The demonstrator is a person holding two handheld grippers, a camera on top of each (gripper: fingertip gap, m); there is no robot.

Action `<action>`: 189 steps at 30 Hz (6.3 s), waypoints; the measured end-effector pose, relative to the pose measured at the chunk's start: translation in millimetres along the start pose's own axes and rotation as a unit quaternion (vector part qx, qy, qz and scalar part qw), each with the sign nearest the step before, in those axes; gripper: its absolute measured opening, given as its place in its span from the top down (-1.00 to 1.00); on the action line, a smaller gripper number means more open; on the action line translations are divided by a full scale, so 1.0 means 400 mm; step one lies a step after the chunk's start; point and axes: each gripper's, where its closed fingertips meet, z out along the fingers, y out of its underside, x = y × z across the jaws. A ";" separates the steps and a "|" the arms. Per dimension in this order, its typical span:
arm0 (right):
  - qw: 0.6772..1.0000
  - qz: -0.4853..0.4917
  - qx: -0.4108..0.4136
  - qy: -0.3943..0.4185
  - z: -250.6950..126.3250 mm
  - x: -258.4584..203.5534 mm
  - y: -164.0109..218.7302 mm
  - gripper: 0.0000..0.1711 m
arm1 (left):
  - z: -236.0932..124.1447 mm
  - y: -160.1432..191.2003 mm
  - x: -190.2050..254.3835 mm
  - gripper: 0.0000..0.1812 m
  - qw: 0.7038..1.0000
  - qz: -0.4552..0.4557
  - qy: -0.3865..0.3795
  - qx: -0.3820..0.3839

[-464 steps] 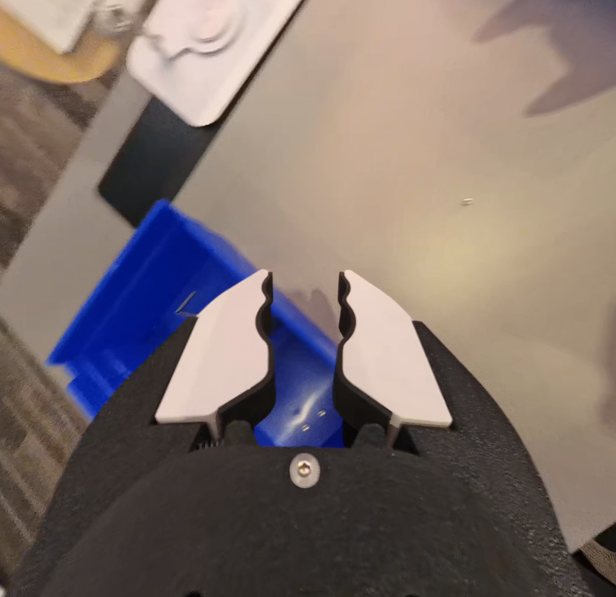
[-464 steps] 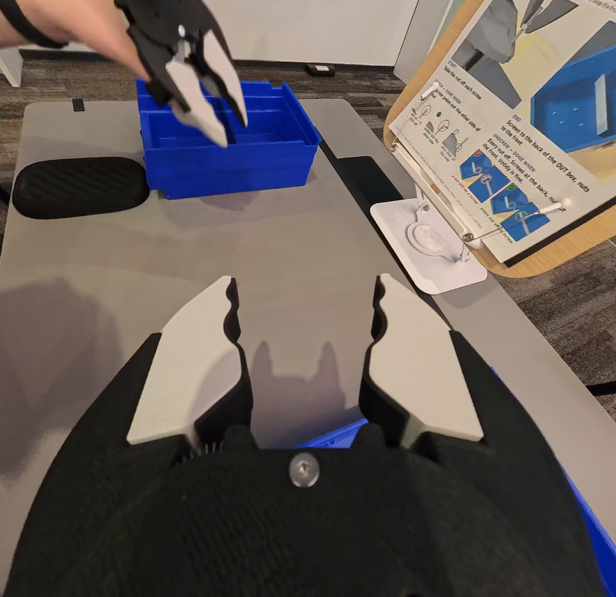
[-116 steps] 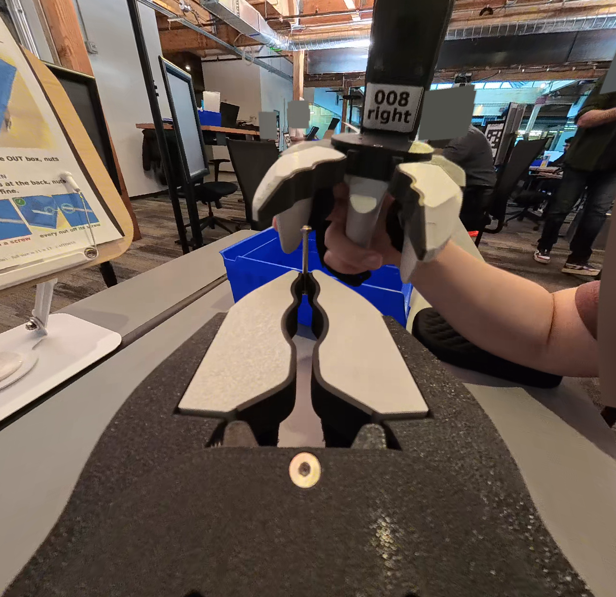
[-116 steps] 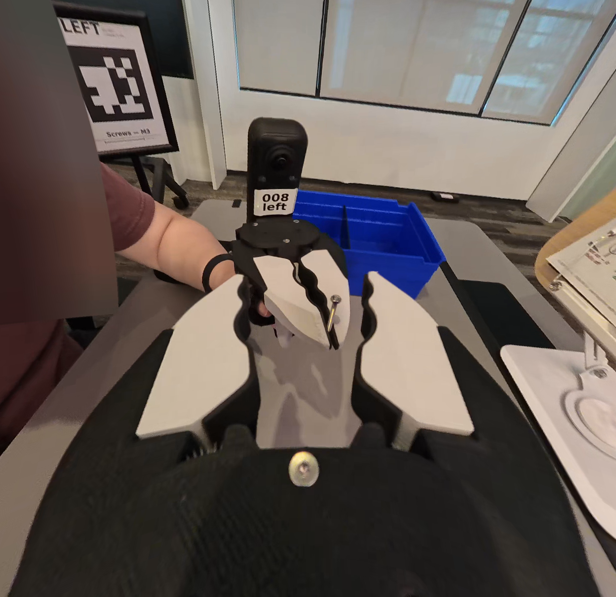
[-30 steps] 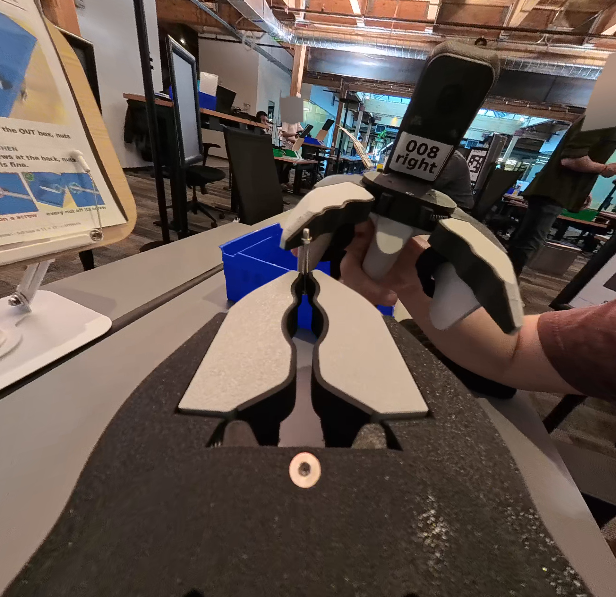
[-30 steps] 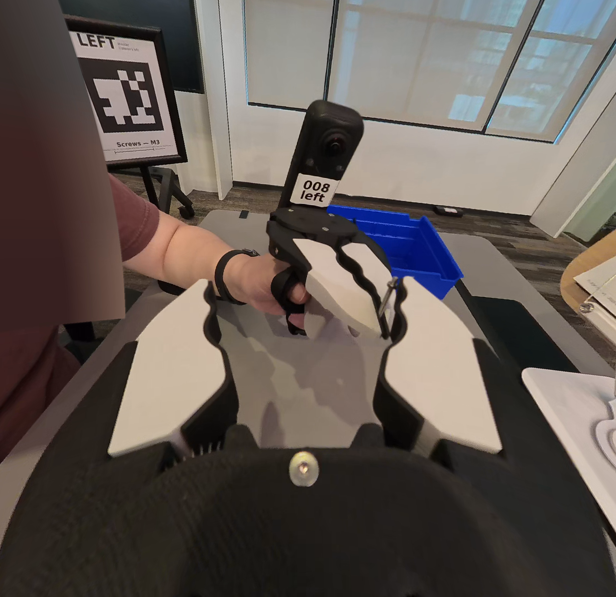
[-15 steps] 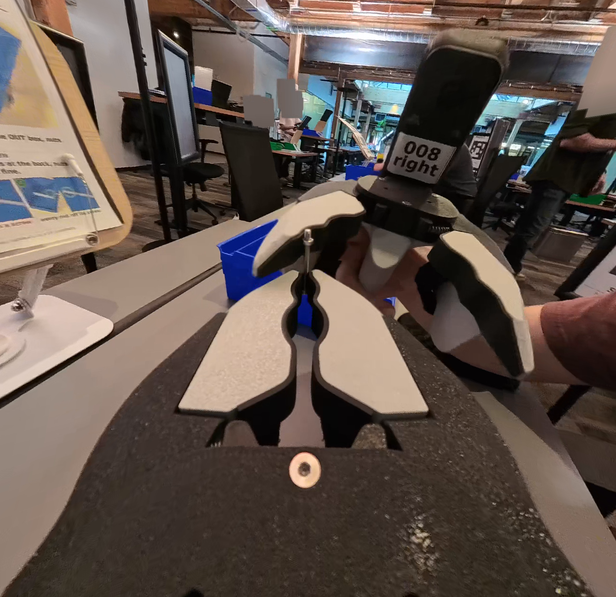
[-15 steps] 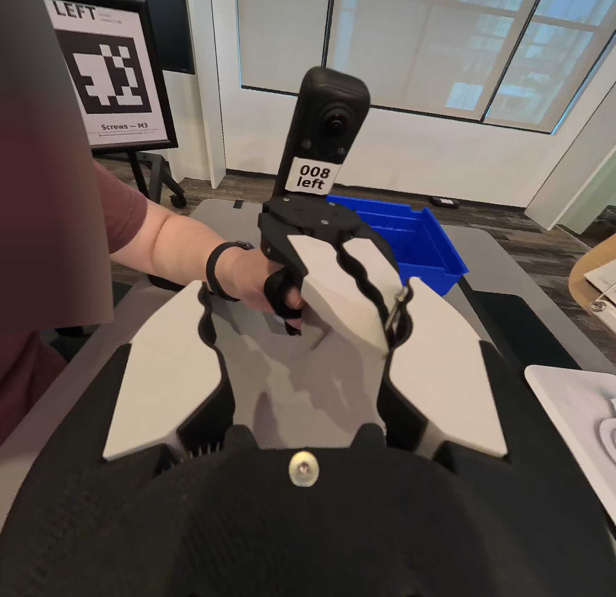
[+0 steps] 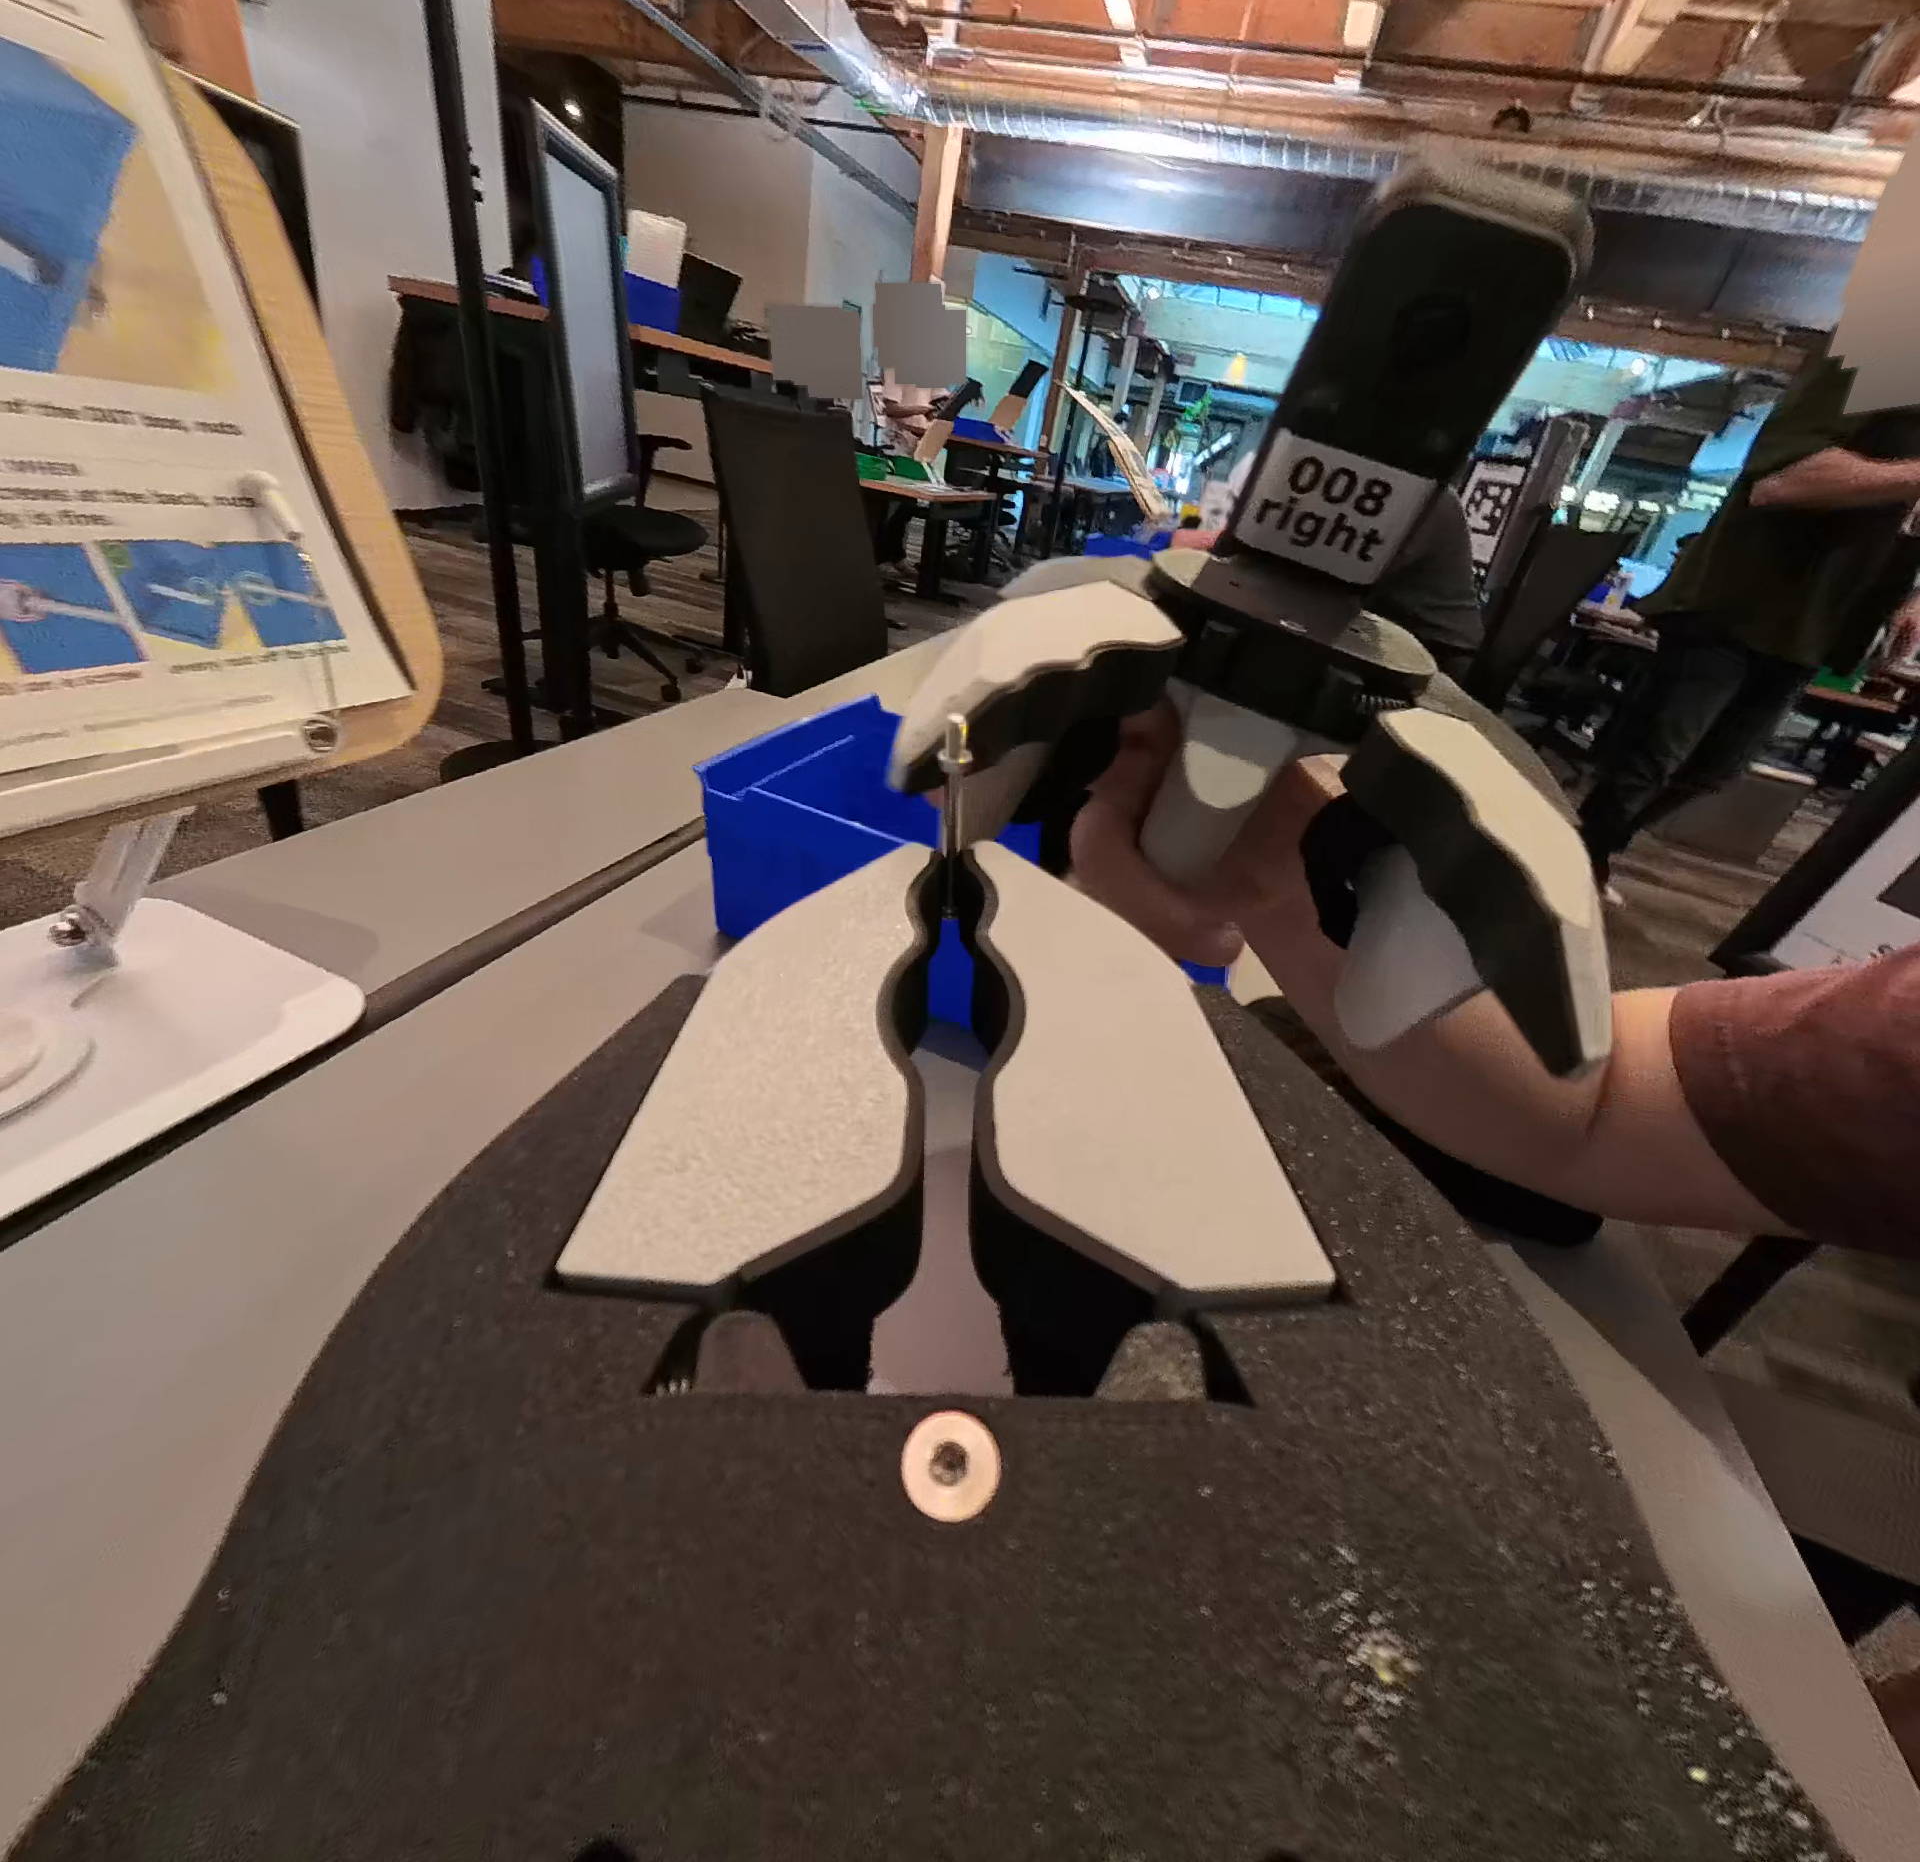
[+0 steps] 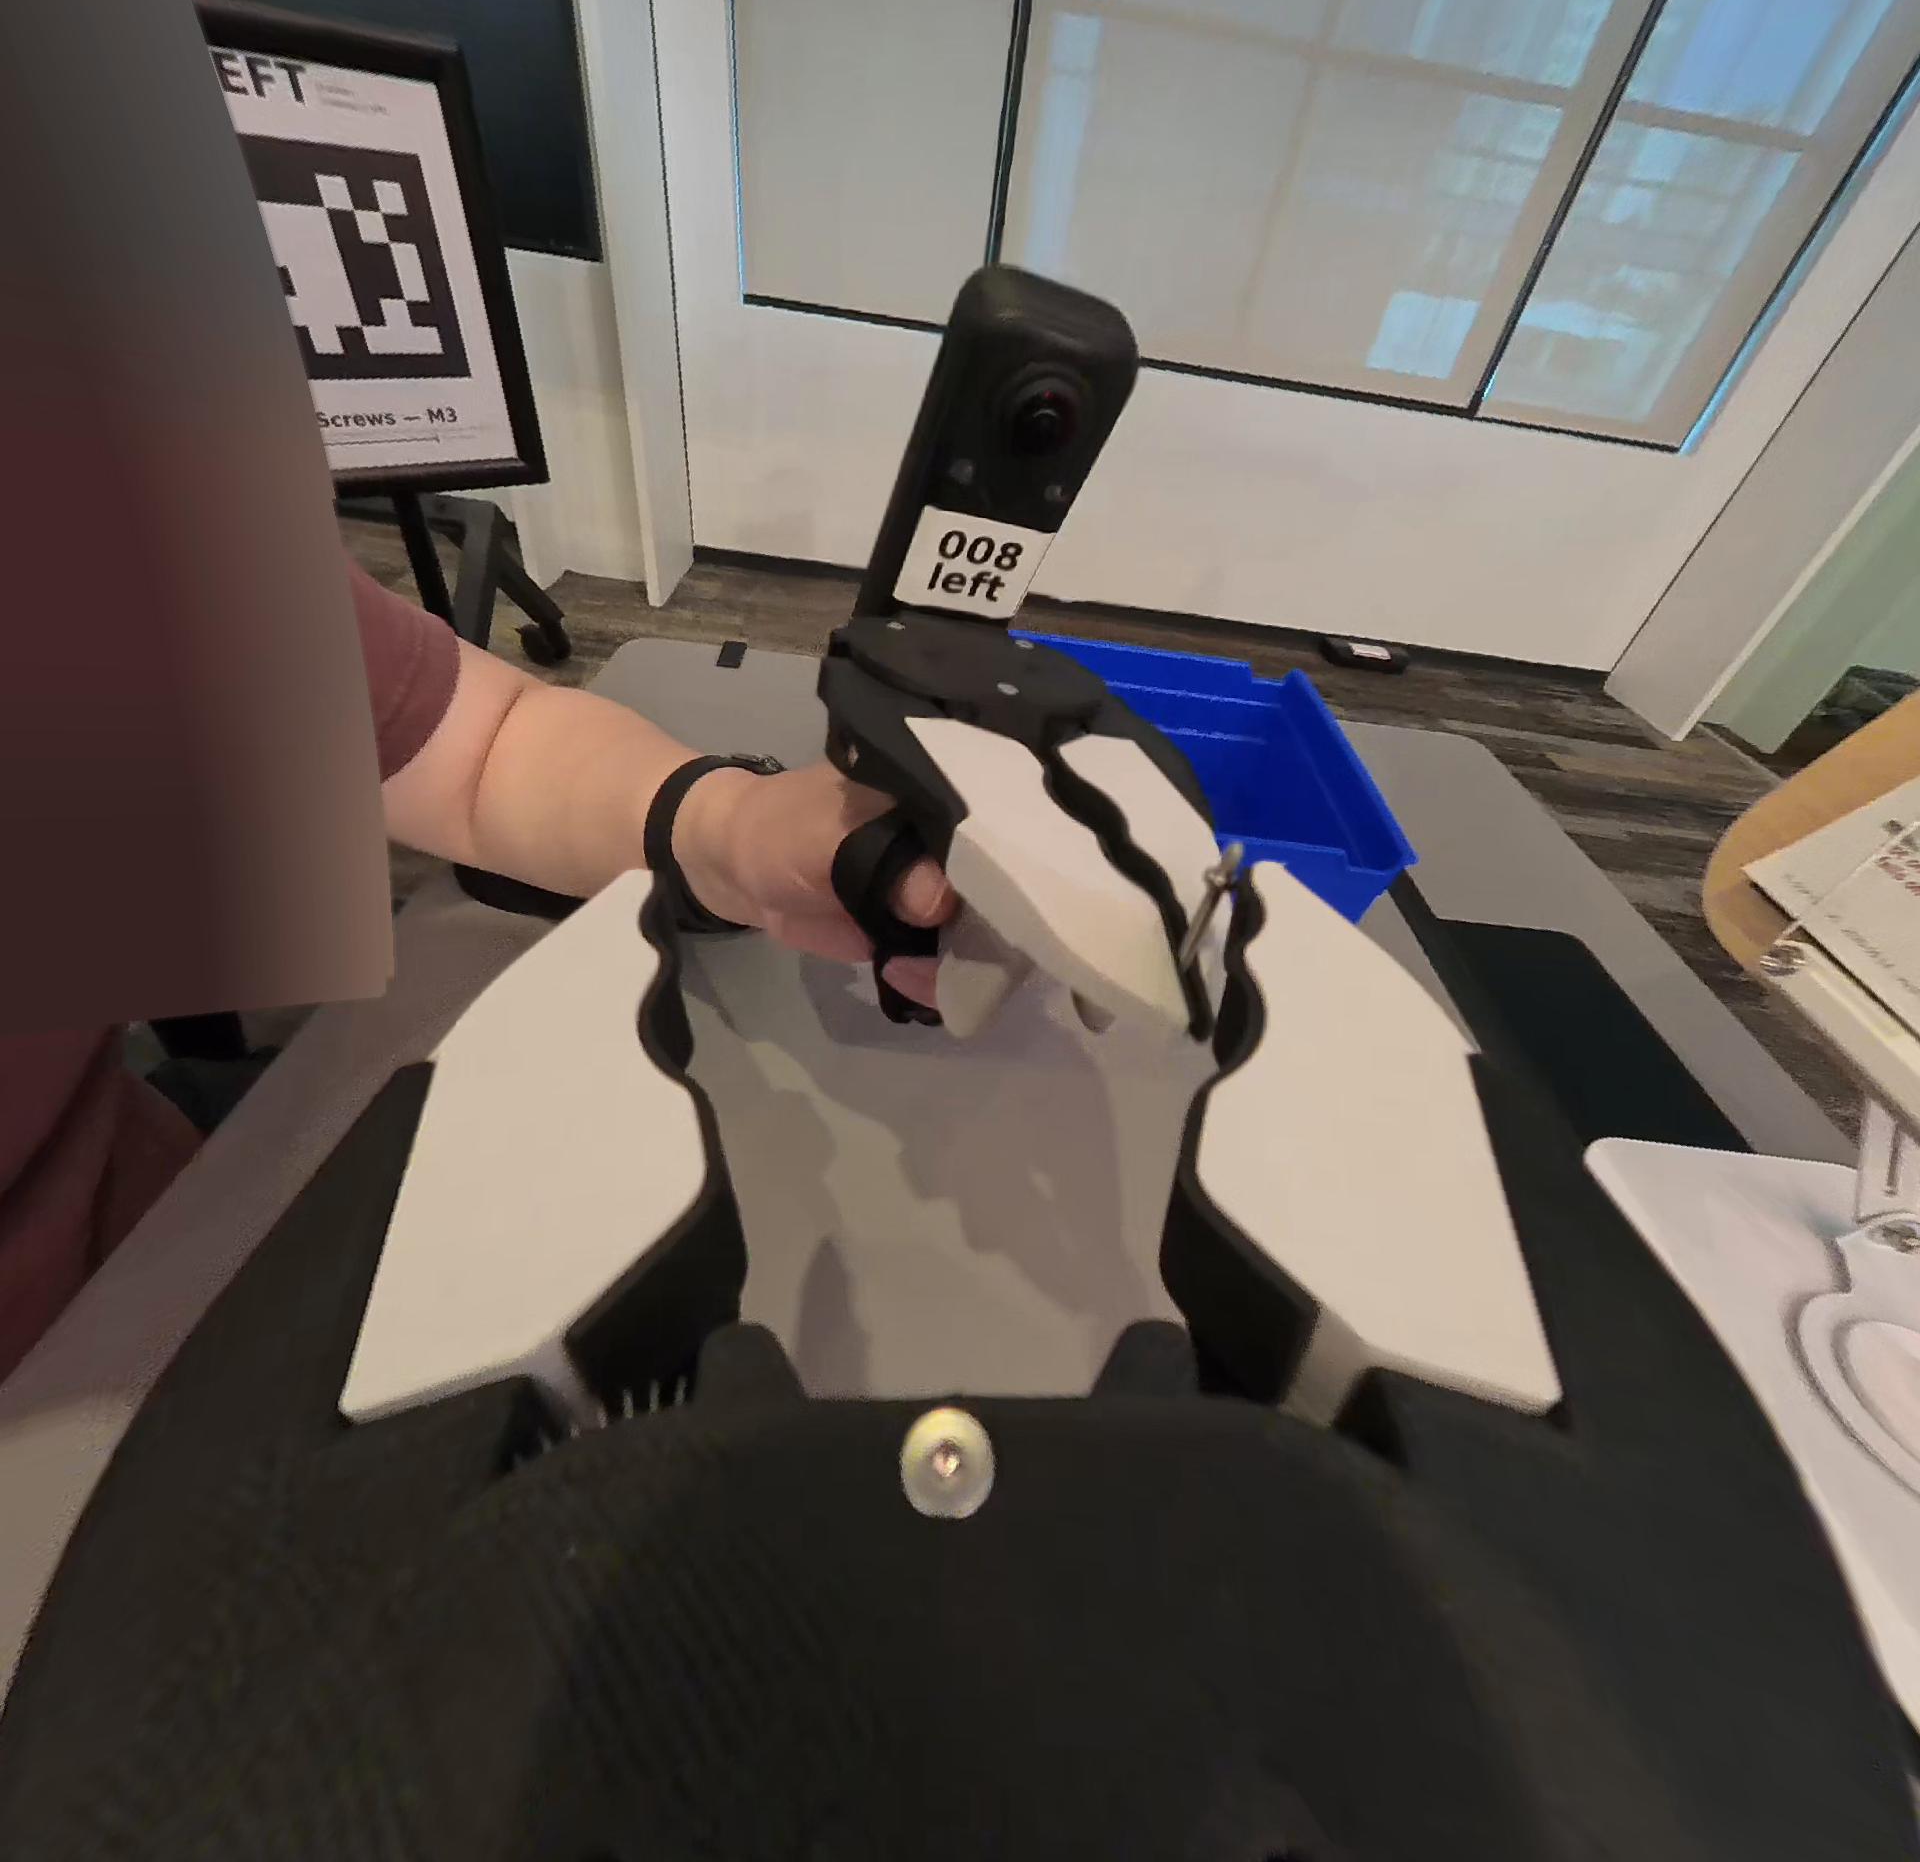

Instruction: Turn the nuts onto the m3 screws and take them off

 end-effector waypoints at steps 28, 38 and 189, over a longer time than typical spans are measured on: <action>0.983 0.176 0.051 0.024 -0.045 0.101 0.007 0.97 | 0.012 0.012 0.025 0.75 0.999 -0.003 0.025 -0.041; 0.976 0.208 0.070 -0.001 -0.049 0.098 0.001 0.97 | 0.019 0.029 0.041 0.84 0.997 -0.023 0.053 -0.057; 0.847 0.172 -0.344 0.366 -0.541 0.245 0.206 0.71 | -0.716 0.202 -0.185 0.94 0.715 0.255 -0.007 -0.651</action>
